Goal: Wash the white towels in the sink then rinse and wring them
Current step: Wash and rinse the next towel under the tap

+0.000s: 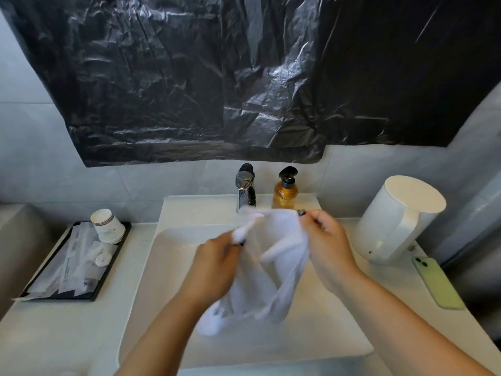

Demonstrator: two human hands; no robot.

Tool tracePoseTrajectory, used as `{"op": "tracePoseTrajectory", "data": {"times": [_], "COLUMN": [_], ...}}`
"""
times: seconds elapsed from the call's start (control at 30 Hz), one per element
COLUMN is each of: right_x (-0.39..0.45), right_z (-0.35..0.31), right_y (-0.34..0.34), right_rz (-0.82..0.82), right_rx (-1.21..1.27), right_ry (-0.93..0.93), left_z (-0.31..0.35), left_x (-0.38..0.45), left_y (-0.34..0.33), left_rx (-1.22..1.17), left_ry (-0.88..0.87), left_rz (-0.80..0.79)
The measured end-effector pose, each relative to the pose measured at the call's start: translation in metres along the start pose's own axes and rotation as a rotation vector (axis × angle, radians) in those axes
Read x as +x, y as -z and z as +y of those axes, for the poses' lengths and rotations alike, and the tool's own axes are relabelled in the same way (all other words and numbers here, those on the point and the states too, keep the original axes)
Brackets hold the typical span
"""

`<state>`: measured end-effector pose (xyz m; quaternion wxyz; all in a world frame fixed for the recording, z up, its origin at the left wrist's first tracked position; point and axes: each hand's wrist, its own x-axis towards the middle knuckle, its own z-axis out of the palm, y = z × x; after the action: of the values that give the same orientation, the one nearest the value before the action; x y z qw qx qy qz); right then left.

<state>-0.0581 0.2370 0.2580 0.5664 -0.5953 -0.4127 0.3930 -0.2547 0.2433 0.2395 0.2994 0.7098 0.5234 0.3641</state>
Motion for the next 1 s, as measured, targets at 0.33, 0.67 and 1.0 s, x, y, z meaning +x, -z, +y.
{"op": "tracePoseTrajectory", "data": {"times": [0.33, 0.67, 1.0], "right_x": [0.033, 0.043, 0.114], "right_z": [-0.072, -0.058, 0.002], "right_y": [0.054, 0.036, 0.029], "right_rz": [-0.371, -0.594, -0.067], "right_rx": [-1.102, -0.491, -0.519], "right_ry": [0.294, -0.066, -0.136], "left_z": [0.018, -0.009, 0.009], "left_x": [0.043, 0.028, 0.06], "left_y": [0.099, 0.027, -0.068], "left_rx": [-0.441, 0.201, -1.269], "left_ry": [0.13, 0.256, 0.76], "left_rz": [0.251, -0.649, -0.181]}}
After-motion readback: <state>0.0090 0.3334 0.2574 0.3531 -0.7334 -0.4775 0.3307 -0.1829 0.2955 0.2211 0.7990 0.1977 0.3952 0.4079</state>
